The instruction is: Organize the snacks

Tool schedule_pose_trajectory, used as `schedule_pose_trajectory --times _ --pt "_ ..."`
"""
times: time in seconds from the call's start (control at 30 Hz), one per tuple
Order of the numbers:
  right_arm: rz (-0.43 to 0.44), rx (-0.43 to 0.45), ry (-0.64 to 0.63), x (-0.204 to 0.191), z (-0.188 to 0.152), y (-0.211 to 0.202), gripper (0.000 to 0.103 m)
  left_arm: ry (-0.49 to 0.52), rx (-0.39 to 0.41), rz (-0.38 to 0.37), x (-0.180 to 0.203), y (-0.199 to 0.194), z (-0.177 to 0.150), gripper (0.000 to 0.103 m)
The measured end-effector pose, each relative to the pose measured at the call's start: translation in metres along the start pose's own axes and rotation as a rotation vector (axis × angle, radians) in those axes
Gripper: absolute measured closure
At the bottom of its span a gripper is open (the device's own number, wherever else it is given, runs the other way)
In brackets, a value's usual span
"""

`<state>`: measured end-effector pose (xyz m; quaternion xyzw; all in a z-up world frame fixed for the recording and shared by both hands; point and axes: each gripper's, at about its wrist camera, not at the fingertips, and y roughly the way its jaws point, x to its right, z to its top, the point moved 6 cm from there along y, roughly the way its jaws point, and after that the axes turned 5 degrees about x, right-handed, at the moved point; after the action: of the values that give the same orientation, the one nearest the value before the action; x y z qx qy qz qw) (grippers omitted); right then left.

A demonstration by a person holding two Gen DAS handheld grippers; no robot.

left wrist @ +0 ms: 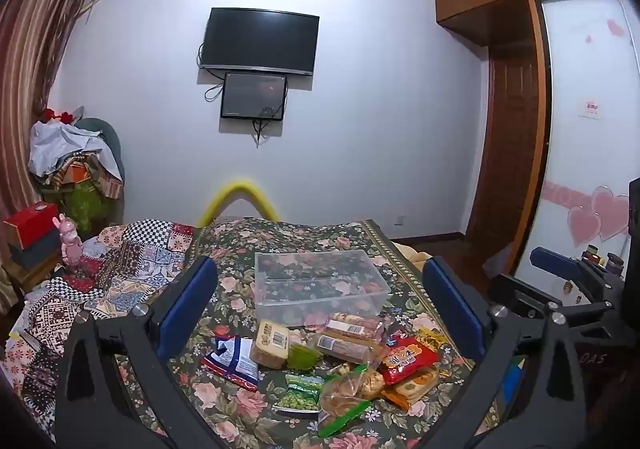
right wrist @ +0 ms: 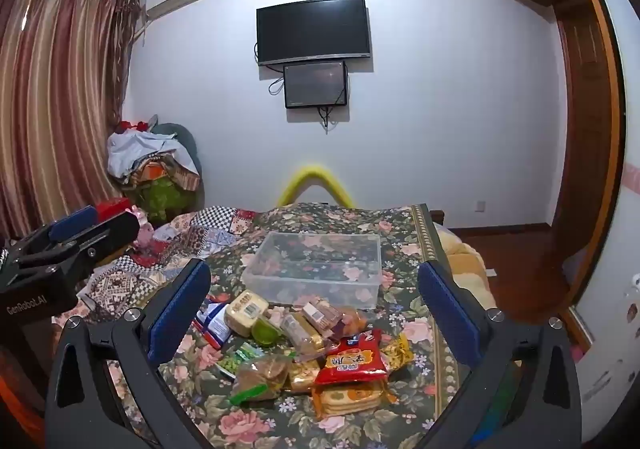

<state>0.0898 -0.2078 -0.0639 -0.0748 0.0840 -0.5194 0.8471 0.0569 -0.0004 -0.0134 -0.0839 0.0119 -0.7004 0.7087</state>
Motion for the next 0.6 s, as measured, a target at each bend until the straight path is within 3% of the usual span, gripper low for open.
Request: schedule_pose_trajectory --times 0.6 --pt "-0.003 0.011 0.000 -0.0015 0.0032 -0.0037 0.000 0.021 -0.008 0.002 0.0034 -0.0012 -0.0001 0.000"
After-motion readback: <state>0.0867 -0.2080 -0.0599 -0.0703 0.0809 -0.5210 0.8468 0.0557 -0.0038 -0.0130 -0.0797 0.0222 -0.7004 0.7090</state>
